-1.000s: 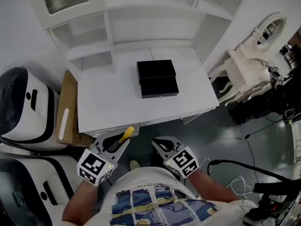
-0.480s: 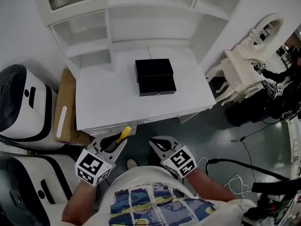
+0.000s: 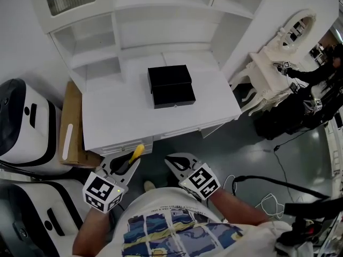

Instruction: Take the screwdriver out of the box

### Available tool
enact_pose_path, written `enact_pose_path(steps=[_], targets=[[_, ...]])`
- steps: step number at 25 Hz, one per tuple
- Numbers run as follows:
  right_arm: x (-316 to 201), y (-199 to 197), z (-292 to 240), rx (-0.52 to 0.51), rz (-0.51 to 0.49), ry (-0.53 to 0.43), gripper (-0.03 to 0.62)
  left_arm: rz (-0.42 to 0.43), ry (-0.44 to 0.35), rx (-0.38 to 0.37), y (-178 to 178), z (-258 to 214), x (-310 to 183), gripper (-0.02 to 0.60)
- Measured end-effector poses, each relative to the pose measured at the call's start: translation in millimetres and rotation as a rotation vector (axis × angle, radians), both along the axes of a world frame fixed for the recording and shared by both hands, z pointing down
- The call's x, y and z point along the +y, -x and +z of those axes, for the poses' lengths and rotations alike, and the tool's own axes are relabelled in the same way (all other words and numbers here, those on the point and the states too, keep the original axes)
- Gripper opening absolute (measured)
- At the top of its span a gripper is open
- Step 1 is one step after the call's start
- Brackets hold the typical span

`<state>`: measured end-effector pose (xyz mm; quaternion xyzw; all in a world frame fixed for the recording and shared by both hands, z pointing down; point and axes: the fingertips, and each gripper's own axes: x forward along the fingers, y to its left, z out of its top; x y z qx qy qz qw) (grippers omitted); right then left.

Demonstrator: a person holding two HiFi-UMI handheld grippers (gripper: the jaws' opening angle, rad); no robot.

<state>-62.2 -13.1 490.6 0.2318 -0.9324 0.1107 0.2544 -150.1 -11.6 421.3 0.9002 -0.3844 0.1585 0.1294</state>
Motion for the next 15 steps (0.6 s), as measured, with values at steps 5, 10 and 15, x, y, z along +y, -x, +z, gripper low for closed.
enact_pose_path(steps=[5,10,15], targets=[[1.6,4.9,-0.9,-0.001,-0.007,0.004,0.025,-0.001,0.000,0.001,3.2,0.6,1.2,0.083],[-3.7,9.9,-3.8,-0.009,-0.002,0.011,0.025,0.006,0.011,0.004,5.6,1.7,-4.8,0.083],[-1.5,20.2,-0.7,-0.021,-0.031,0.012,0.025,-0.018,0.015,-0.007,13.7,4.3,-0.7,0.082]])
